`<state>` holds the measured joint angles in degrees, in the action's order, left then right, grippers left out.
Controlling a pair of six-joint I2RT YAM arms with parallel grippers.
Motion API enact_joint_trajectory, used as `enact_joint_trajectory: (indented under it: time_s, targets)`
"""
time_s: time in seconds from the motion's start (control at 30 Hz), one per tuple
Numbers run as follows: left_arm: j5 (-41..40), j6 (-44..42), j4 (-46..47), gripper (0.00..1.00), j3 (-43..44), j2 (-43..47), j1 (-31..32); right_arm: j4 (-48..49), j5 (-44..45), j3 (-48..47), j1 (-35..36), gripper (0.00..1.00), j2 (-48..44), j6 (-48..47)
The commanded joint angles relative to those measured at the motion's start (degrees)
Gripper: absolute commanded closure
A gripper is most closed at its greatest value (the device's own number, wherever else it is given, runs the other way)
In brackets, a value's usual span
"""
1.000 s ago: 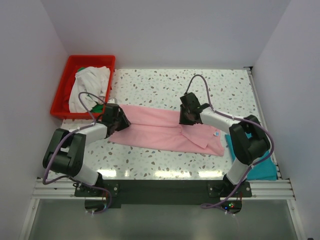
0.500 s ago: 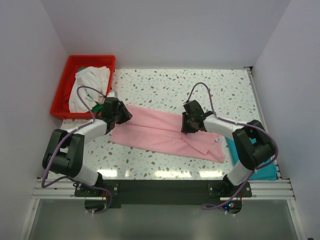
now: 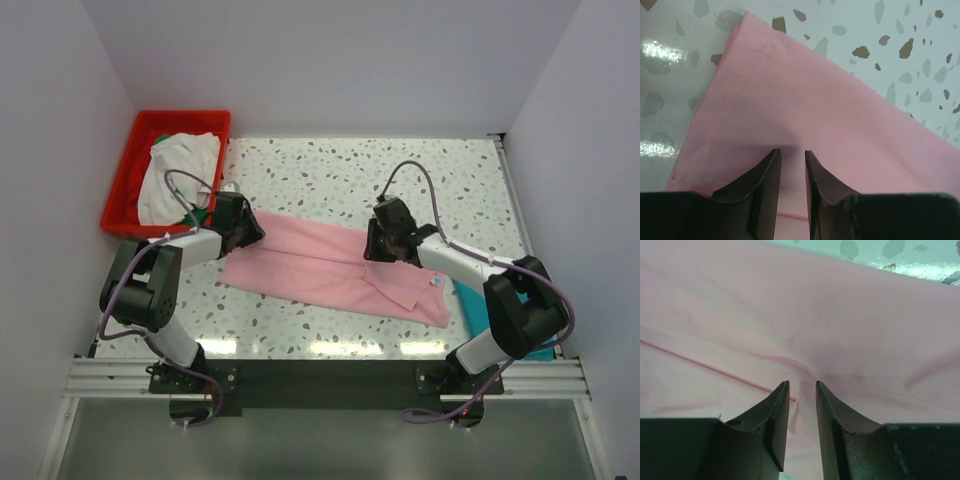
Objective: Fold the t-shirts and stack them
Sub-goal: Fold the tshirt
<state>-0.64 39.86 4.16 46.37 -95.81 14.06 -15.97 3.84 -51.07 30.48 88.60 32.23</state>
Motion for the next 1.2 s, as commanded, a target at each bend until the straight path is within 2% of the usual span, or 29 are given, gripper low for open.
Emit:
enact_joint_trajectory:
  time_s: [0.0,0.23,0.33,0.5,0.83,1.0,1.17]
  targets:
    - [-1.38,-0.48,1.55,0.7,-2.77,3.08,0.35,-1.16,4.51,-1.66,0.11,0.68,-4.13,0.55]
    - [-0.85,-1.18,0.93,0.71,-5.76,6.42,0.35,-7.4,8.2,-4.21,-0.25,0.67,-4.4,1.34]
    - [-1.29,-1.53,0.67,0.71,-7.43,8.27,0.35,-9.08,11.19,-2.56,-0.68,0.62,-6.06,2.13]
    - [-1.73,-2.06,0.05,0.71,-9.36,10.73,0.35,-11.01,13.39,0.35,-2.79,0.6,-9.23,3.63]
    - [-1.11,-1.71,1.11,0.72,-11.3,10.73,0.35,-9.79,9.44,9.05,-11.93,0.58,-12.58,6.35]
    - [-1.55,-1.45,1.2,0.73,-11.92,11.17,0.35,-6.81,9.61,7.74,-14.22,0.58,-6.16,6.62]
    - [-1.11,-0.22,2.07,0.76,-14.11,11.79,0.44,-4.69,6.19,-0.5,-16.15,0.6,8.57,4.52]
